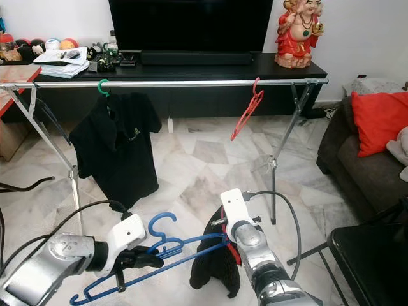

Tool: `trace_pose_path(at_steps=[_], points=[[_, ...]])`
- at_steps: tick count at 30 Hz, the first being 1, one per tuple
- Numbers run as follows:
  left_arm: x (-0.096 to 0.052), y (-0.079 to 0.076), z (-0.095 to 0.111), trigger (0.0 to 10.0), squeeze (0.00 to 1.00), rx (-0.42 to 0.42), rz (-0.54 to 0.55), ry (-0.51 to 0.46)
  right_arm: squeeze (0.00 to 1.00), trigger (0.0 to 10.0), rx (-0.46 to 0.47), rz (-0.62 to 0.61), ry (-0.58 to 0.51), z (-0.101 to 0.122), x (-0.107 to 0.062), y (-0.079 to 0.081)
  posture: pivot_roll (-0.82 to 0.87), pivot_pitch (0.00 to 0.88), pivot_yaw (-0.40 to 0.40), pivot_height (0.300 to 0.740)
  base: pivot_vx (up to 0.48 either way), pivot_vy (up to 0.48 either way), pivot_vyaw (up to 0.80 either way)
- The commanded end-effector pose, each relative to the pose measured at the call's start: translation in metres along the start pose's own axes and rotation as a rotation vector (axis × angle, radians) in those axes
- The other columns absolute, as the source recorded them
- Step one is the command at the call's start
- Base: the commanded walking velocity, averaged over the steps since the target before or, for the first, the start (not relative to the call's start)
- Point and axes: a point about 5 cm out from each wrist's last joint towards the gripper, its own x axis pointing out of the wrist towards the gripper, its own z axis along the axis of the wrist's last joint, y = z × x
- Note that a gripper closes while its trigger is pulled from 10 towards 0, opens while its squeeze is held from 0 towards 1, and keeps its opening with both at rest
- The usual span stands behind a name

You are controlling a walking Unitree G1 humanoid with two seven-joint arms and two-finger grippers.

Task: Hang hanger

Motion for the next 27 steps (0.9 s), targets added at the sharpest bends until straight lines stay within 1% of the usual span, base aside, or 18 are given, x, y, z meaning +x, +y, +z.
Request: trace_pose_path(at_steps=[1,5,9,12,13,18,20,21,22,27], points=[[0.001,0.001,-0.001,10.0,0.0,0.011,0.016,0.007,0.0,10.0,0.01,-0.006,-0.027,0.007,0.001,-0.002,0.14,0.033,-0.044,0.74,0.0,0.0,0.0],[0.002,0.003,-0.002,10.0,0.0,0.006,0.043,0.004,0.0,10.0,0.015,-0.007,-0.025,0.007,0.001,-0.002,0.14,0.035,-0.043,0.74,0.0,0.0,0.0],[0.001,0.006,-0.005,10.0,0.0,0.015,0.06,0.027,0.0,10.0,0.02,-0.01,-0.026,0.007,0.001,-0.002,0.14,0.038,-0.043,0.74,0.0,0.0,0.0],[0.001,0.012,-0.01,10.0,0.0,0.024,0.109,0.051,0.0,10.0,0.021,-0.012,-0.025,0.007,0.001,-0.003,0.14,0.039,-0.043,0.74,0.0,0.0,0.0],[0.001,0.012,-0.01,10.0,0.0,0.023,0.111,0.051,0.0,10.0,0.021,-0.012,-0.024,0.007,0.001,-0.003,0.14,0.039,-0.043,0.74,0.0,0.0,0.0],[0.004,0.018,-0.008,10.0,0.0,0.008,0.187,0.026,0.0,10.0,0.021,-0.01,-0.022,0.006,0.001,-0.002,0.14,0.039,-0.043,0.74,0.0,0.0,0.0],[0.003,0.011,-0.002,10.0,0.0,-0.013,0.115,-0.014,0.0,10.0,0.023,-0.008,-0.018,0.004,0.001,-0.001,0.15,0.039,-0.043,0.74,0.0,0.0,0.0],[0.003,0.011,-0.002,10.0,0.0,-0.013,0.115,-0.014,0.0,10.0,0.023,-0.008,-0.018,0.004,0.001,-0.001,0.15,0.039,-0.043,0.74,0.0,0.0,0.0],[0.002,0.008,-0.002,10.0,0.0,-0.017,0.081,-0.014,0.0,10.0,0.023,-0.008,-0.016,0.003,0.0,-0.001,0.15,0.039,-0.043,0.74,0.0,0.0,0.0],[0.0,0.002,-0.003,10.0,0.0,-0.018,0.019,-0.005,0.0,10.0,0.025,-0.008,-0.013,0.002,0.0,-0.001,0.15,0.04,-0.042,0.74,0.0,0.0,0.0]])
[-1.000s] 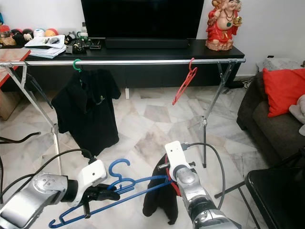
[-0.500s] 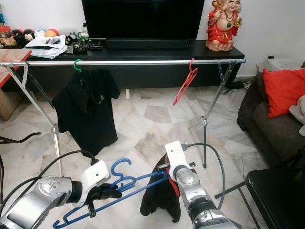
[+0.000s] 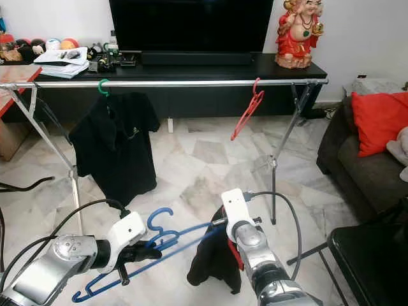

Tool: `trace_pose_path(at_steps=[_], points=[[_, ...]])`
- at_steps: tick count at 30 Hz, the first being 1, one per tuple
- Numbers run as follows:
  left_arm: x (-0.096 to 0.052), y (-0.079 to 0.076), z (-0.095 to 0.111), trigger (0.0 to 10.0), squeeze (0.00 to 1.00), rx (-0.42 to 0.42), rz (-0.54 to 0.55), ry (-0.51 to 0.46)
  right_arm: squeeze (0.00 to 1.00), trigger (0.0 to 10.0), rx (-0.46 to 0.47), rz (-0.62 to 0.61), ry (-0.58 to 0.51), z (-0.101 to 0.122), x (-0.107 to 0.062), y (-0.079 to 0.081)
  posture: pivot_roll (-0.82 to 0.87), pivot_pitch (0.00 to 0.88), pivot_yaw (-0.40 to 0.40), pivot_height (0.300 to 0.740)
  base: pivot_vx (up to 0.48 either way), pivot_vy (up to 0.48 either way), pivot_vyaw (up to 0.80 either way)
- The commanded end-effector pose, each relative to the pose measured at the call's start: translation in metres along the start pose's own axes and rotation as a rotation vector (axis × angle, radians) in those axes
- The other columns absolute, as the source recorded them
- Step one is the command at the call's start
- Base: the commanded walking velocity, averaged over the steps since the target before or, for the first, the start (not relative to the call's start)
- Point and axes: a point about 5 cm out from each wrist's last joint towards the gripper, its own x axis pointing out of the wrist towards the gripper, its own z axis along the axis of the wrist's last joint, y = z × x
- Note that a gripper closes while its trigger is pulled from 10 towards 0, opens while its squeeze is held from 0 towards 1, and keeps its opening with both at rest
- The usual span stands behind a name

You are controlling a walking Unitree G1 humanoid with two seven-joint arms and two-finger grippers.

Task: Hang hanger

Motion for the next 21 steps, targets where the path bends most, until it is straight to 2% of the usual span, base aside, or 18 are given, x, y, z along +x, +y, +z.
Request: trace_pose_path(at_steps=[1,21], points=[[-0.0012,-0.0027,0.001,10.0,0.0,0.003,-0.017,0.001,0.0,10.0,0.01,-0.004,-0.015,0.0032,0.0004,-0.0003,0.15,0.04,-0.042,0.74,0.0,0.0,0.0],[-0.0012,-0.0027,0.001,10.0,0.0,0.003,-0.017,0.001,0.0,10.0,0.01,-0.004,-0.015,0.0032,0.0004,-0.0003,0.15,0.04,-0.042,0.74,0.0,0.0,0.0]])
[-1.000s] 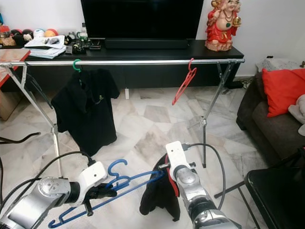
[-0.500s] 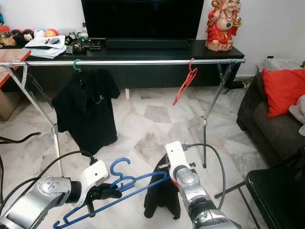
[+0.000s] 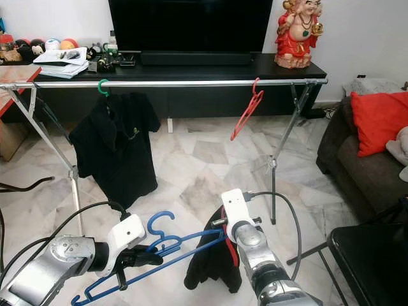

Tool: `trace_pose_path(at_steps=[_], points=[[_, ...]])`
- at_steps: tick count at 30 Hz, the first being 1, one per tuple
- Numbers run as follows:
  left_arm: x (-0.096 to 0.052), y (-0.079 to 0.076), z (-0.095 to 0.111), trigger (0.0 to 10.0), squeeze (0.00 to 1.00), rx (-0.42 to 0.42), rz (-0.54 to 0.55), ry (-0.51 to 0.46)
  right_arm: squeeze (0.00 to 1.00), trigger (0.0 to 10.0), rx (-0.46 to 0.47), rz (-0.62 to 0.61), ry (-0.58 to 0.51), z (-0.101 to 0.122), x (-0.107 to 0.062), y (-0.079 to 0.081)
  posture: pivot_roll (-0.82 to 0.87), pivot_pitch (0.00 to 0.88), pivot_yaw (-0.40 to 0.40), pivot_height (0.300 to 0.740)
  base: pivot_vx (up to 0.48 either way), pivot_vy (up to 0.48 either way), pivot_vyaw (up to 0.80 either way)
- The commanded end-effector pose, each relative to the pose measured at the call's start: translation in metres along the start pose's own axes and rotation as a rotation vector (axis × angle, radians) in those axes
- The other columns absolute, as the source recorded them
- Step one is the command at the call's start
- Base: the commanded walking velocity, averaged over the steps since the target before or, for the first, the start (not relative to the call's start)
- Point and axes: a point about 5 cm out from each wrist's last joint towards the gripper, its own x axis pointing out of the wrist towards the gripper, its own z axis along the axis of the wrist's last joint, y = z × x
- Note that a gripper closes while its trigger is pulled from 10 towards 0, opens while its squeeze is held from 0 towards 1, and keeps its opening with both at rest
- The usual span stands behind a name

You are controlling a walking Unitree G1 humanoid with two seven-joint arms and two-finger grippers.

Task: Hang hanger

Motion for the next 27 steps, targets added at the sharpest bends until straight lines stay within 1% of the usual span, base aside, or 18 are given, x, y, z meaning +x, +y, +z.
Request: trace_pose_path(at_steps=[1,9,11,12,14,22,24,26,27], points=[[-0.001,-0.002,0.001,10.0,0.0,0.004,-0.008,0.0,0.0,10.0,0.01,-0.005,-0.015,0.003,0.0,-0.001,0.15,0.04,-0.042,0.74,0.0,0.0,0.0],[-0.001,-0.002,0.001,10.0,0.0,0.004,-0.008,0.0,0.0,10.0,0.01,-0.005,-0.015,0.003,0.0,-0.001,0.15,0.04,-0.042,0.74,0.0,0.0,0.0],[0.002,0.012,0.008,10.0,0.0,0.008,0.146,-0.05,0.0,10.0,0.019,0.002,-0.011,0.001,0.0,0.003,0.15,0.038,-0.041,0.74,0.0,0.0,0.0],[0.002,0.012,0.008,10.0,0.0,0.008,0.146,-0.05,0.0,10.0,0.019,0.002,-0.011,0.001,0.0,0.003,0.15,0.038,-0.041,0.74,0.0,0.0,0.0],[0.004,0.019,0.012,10.0,0.0,0.009,0.222,-0.075,0.0,10.0,0.023,0.005,-0.009,0.001,0.0,0.004,0.15,0.038,-0.041,0.74,0.0,0.0,0.0],[0.006,0.02,0.014,10.0,0.0,0.0,0.236,-0.088,0.0,10.0,0.025,0.003,-0.011,0.001,0.0,0.004,0.15,0.033,-0.039,0.74,0.0,0.0,0.0],[0.007,0.018,0.013,10.0,0.0,-0.006,0.213,-0.081,0.0,10.0,0.026,0.002,-0.011,0.001,0.0,0.004,0.15,0.033,-0.04,0.74,0.0,0.0,0.0],[0.006,0.015,0.01,10.0,0.0,0.006,0.186,-0.061,0.0,10.0,0.024,0.001,-0.009,0.0,0.0,0.004,0.15,0.033,-0.04,0.74,0.0,0.0,0.0],[0.006,0.015,0.007,10.0,0.0,0.016,0.196,-0.042,0.0,10.0,0.023,0.001,-0.009,0.0,0.0,0.003,0.15,0.034,-0.04,0.74,0.0,0.0,0.0]])
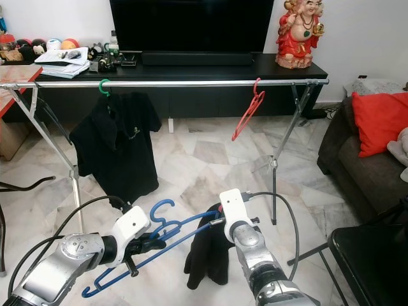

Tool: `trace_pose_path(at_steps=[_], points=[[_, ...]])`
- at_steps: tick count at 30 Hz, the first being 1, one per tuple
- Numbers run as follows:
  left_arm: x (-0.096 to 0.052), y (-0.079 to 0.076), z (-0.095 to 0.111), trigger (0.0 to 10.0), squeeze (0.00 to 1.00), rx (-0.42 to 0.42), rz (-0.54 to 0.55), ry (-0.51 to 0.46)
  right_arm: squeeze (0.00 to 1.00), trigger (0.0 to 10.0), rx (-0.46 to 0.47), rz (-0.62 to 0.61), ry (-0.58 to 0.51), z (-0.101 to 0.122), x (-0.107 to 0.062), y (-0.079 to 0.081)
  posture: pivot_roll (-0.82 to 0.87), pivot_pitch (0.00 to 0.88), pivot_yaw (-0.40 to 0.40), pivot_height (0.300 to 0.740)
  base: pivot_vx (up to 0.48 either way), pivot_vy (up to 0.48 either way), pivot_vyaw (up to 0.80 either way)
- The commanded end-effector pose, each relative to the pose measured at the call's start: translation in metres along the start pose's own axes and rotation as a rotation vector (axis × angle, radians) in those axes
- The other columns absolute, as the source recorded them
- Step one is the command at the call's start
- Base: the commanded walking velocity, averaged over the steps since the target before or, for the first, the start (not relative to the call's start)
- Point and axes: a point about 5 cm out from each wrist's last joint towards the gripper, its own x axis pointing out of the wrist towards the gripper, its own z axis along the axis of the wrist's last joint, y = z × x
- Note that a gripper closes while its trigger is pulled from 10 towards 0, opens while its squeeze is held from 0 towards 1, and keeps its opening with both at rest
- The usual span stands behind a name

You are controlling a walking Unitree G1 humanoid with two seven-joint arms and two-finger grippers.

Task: Hang hanger

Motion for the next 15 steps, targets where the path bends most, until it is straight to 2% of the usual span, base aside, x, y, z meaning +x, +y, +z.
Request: trace_pose_path(at_steps=[1,7,15], points=[[-0.003,0.004,0.003,10.0,0.0,0.034,0.032,-0.001,0.0,10.0,0.01,-0.006,-0.003,0.0,0.0,-0.002,0.15,0.034,-0.04,0.74,0.0,0.0,0.0],[-0.001,0.013,-0.002,10.0,0.0,0.038,0.112,0.03,0.0,10.0,0.004,-0.009,-0.018,0.005,-0.001,-0.009,0.15,0.035,-0.041,0.74,0.0,0.0,0.0],[0.001,0.016,-0.005,10.0,0.0,0.048,0.148,0.049,0.0,10.0,-0.013,-0.024,-0.014,0.001,-0.003,-0.021,0.14,0.038,-0.044,0.74,0.0,0.0,0.0]])
